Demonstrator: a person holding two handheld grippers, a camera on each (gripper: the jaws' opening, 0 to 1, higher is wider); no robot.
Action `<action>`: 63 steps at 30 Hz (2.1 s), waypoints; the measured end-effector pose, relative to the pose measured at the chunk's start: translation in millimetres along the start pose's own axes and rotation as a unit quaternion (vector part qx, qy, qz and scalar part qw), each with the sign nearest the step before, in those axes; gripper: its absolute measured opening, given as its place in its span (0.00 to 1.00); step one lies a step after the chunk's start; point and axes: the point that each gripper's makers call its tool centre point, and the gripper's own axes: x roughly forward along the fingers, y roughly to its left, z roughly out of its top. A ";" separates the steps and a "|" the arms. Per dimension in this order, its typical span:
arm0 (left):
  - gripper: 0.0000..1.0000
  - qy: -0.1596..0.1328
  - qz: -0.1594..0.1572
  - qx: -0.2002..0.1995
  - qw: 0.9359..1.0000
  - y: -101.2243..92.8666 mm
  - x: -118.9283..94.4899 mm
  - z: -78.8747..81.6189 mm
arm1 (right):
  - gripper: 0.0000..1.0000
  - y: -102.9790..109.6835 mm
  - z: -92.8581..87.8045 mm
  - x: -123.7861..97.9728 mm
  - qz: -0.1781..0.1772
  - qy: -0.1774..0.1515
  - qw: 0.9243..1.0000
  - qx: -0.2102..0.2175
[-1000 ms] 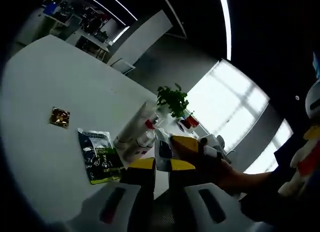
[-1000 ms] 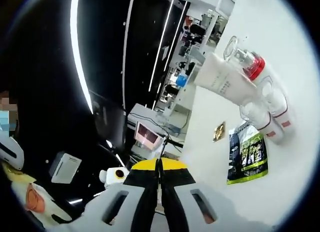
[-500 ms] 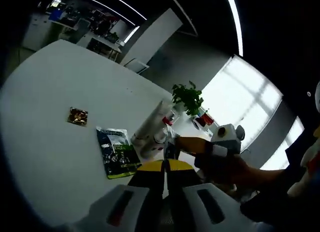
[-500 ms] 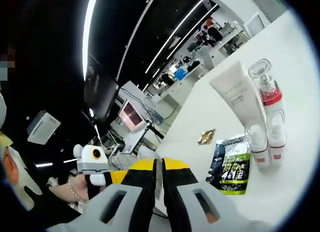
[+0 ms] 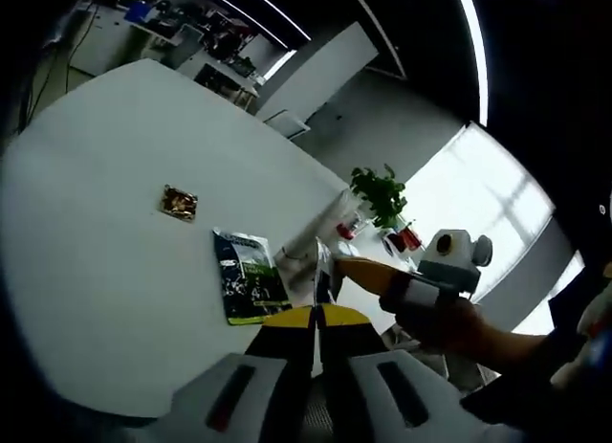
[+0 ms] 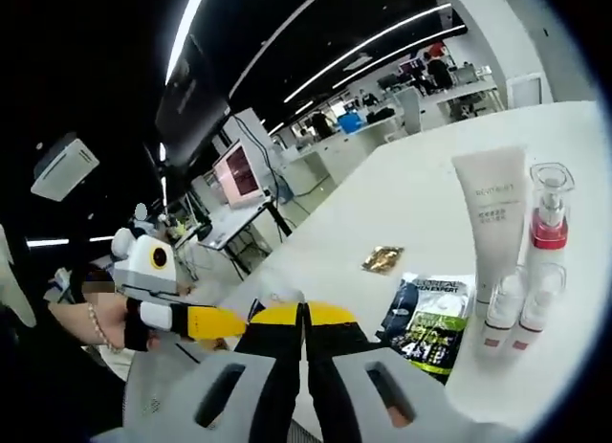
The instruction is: Arrange the skincare products in the storage area until every visible bottle or jar stands upright without overlapping.
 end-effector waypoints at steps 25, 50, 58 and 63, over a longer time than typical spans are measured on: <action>0.00 0.079 0.124 0.040 0.988 94.2 22.6 -22.5 | 0.01 -36.6 -56.8 79.8 -0.048 0.110 0.986 -0.119; 0.00 0.130 0.154 0.104 0.974 134.0 51.3 -33.2 | 0.01 -71.2 -85.9 113.3 -0.076 0.164 0.967 -0.181; 0.02 0.146 0.156 0.162 0.963 137.1 53.5 -33.3 | 0.01 -75.8 -93.1 113.3 -0.081 0.177 0.962 -0.190; 0.06 0.176 0.170 0.248 0.937 141.5 49.9 -33.3 | 0.01 -77.8 -93.1 113.4 -0.082 0.177 0.960 -0.200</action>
